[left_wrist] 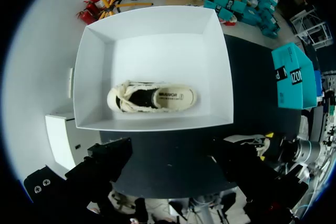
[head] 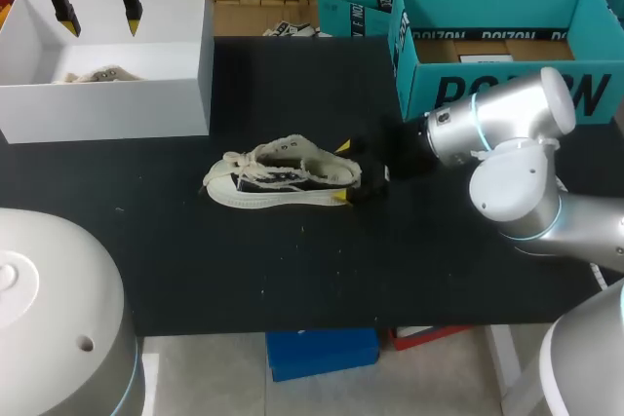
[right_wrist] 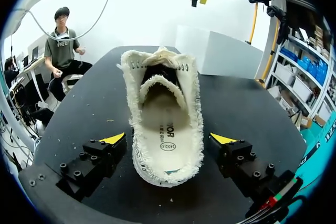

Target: Take the shoe out of the shoebox, open the shoe tongue, remove and reinsert the insole, then place the shoe into the shoebox

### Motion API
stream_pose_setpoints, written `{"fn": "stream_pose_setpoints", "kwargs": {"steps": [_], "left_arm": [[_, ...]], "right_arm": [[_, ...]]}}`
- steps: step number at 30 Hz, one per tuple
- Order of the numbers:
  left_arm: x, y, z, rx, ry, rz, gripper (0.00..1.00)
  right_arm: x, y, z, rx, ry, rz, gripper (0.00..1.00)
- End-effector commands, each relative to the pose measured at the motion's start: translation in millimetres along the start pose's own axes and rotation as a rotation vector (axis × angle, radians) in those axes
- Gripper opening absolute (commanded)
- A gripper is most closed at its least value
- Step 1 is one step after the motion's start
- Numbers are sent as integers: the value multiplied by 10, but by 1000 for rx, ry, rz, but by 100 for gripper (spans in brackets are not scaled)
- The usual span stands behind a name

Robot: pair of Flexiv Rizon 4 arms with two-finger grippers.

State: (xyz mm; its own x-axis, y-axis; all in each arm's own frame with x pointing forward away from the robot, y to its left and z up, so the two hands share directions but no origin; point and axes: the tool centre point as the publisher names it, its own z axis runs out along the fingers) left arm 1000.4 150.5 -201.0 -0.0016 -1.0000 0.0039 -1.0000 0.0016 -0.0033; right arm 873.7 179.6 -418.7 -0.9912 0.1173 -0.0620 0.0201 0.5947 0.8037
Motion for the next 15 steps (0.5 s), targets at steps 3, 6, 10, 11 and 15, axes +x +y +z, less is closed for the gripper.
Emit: {"fn": "stream_pose_setpoints", "kwargs": {"steps": [3,6,10,11,15], "left_arm": [[0,3,-4,-2,-1,0,100],[0,3,-4,-2,-1,0,100],[0,3,-4,-2,-1,0,100],[0,3,-4,-2,-1,0,100],[0,3,-4,-2,-1,0,100]], "right_arm": [[-17,-40,122,-11,5,9,100],[-4,-47,151,-15,8,16,100],[17,-61,182,-19,9,23,100],[19,-65,187,-20,10,24,100],[16,-66,204,-22,10,27,100]]}}
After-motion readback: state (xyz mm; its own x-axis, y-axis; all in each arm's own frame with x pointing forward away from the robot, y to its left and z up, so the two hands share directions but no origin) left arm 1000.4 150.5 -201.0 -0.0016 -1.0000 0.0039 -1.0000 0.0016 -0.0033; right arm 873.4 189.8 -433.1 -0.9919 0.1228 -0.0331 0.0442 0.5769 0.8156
